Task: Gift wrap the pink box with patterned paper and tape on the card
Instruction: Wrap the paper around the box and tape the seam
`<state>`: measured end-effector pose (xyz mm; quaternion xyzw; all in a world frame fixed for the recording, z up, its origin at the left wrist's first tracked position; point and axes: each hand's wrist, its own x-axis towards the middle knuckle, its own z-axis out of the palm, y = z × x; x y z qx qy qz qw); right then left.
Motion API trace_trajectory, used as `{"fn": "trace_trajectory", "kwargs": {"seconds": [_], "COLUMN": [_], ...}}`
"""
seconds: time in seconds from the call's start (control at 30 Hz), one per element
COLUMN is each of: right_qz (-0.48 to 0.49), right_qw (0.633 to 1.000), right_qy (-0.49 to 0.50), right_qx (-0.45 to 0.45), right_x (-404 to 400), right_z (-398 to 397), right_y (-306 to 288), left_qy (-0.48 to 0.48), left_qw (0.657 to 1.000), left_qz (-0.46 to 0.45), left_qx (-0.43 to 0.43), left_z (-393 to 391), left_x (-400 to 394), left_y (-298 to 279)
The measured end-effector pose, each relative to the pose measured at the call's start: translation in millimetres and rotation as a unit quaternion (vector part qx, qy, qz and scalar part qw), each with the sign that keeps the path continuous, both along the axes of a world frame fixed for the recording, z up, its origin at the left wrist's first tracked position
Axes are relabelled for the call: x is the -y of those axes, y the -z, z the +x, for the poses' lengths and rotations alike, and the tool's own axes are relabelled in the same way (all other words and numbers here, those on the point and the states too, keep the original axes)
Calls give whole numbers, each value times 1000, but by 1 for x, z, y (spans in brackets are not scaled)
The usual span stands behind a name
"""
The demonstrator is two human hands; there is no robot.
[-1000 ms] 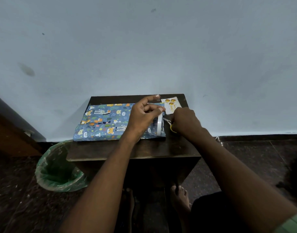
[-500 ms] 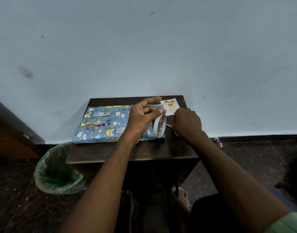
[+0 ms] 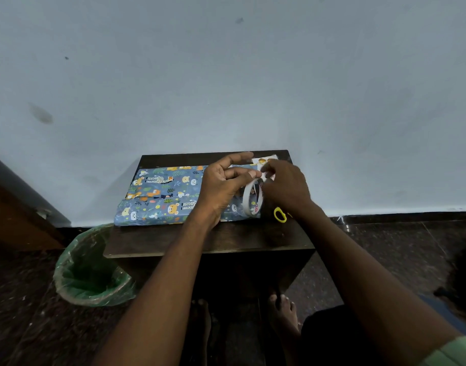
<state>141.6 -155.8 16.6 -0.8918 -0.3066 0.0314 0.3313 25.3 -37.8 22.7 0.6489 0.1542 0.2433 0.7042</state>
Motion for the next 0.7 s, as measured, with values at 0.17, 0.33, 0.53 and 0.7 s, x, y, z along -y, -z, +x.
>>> {"fn": "trace_trajectory", "kwargs": {"seconds": [0.17,0.33,0.53,0.7], "right_qz": [97,60,47,32], "right_qw": [967,992,996,991], "right_qy": [-142,-98,-46,-65], "right_qx": [-189,-49,57,114], "right_x": [3,6,5,3], "right_z": [-4,2,-5,-9], "right_y": [-21,-17,-14,-12], "left_qy": [-6,-50,-90,-100], "left_qw": [1000,998,988,974], "left_qz": [-16,-41,-115,-185], "left_qx": [3,-13,-57,-87], "left_z": [-1,2,8,8], "left_x": [-2,0,4,3], "left_y": [1,1,0,0]}}
